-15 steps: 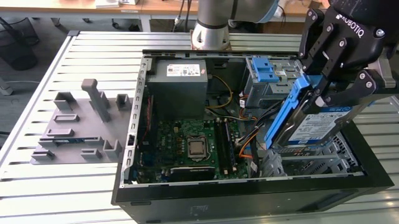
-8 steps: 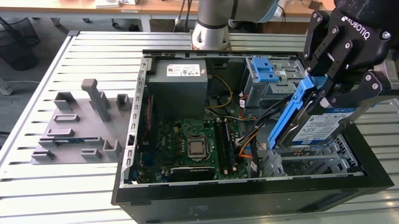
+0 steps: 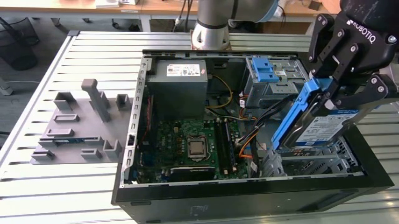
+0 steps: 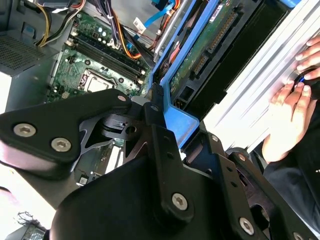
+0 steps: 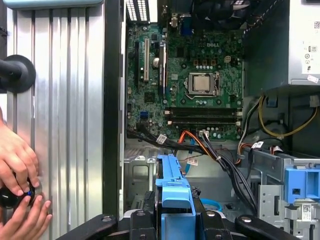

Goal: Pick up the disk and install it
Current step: 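Insert the disk into the insertion slot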

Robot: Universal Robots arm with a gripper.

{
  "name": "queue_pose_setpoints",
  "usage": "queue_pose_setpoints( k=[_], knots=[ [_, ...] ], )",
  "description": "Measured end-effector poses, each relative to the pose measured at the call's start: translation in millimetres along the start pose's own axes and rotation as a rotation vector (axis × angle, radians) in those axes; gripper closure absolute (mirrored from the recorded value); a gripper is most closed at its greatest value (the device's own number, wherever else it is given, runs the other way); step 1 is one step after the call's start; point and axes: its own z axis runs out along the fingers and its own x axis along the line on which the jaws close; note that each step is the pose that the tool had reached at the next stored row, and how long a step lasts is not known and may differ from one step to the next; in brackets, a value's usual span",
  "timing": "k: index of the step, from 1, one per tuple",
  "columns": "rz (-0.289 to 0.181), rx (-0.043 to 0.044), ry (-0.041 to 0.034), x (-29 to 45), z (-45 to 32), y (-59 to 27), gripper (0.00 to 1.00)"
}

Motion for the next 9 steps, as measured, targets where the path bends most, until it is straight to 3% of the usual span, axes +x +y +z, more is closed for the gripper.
queue_pose_setpoints(
  k=[9],
  knots=[
    [0.000, 0.0000, 0.0012, 0.2, 1.0, -4.1, 0.64]
  ],
)
